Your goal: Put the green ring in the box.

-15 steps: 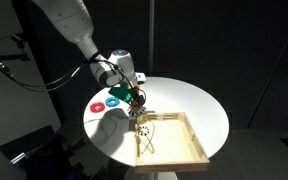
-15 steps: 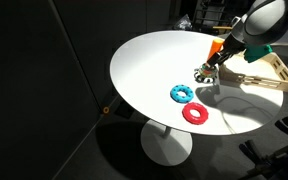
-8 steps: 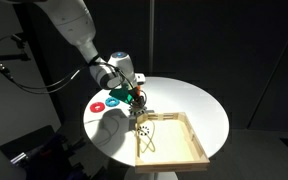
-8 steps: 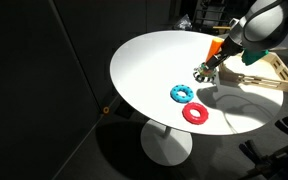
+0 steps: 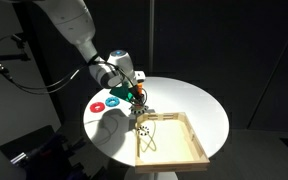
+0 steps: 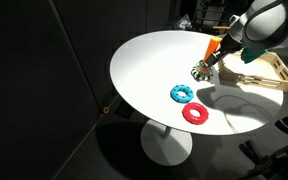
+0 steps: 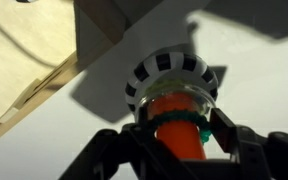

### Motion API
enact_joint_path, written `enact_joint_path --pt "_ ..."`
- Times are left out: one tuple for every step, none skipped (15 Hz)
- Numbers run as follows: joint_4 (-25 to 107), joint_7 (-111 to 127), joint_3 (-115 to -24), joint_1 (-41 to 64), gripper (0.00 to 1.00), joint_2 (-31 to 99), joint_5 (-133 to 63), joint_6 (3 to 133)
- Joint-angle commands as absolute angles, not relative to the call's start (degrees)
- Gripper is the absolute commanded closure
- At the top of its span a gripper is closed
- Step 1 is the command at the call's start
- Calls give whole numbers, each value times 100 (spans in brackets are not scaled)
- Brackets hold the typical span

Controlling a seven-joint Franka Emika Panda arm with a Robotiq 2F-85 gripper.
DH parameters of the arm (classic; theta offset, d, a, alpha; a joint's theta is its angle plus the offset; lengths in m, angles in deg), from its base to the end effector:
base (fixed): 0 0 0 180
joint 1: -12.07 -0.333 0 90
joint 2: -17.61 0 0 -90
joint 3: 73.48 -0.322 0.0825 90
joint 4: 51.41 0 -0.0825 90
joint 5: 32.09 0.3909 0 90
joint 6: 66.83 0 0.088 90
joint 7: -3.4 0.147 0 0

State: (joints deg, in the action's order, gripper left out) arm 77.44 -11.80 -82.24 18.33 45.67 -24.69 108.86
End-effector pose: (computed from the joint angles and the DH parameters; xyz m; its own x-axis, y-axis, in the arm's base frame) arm 0.5842 0.0189 0.1426 0.9325 0.1366 0.3342 0.1573 -0.9869 -0.0356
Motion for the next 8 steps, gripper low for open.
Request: enact_joint_path --pt "7854 -950 -8349 1998 62 4279 -2627 10860" --pt "7868 -930 -8345 1993 62 4223 -2621 10851" --pt "7883 -917 -8360 2005 62 4142 -2603 10825" --pt "7903 -899 -8361 2005 62 4055 -2591 10800" --pt "7921 -859 -8341 1985 62 3966 -2584 10786" --pt "7944 -830 -8350 1990 62 3861 -2564 10753" --pt "7973 -793 -8354 1984 62 3726 -2545 10702" --pt "7993 -778 -8369 1990 62 3620 -2524 10666"
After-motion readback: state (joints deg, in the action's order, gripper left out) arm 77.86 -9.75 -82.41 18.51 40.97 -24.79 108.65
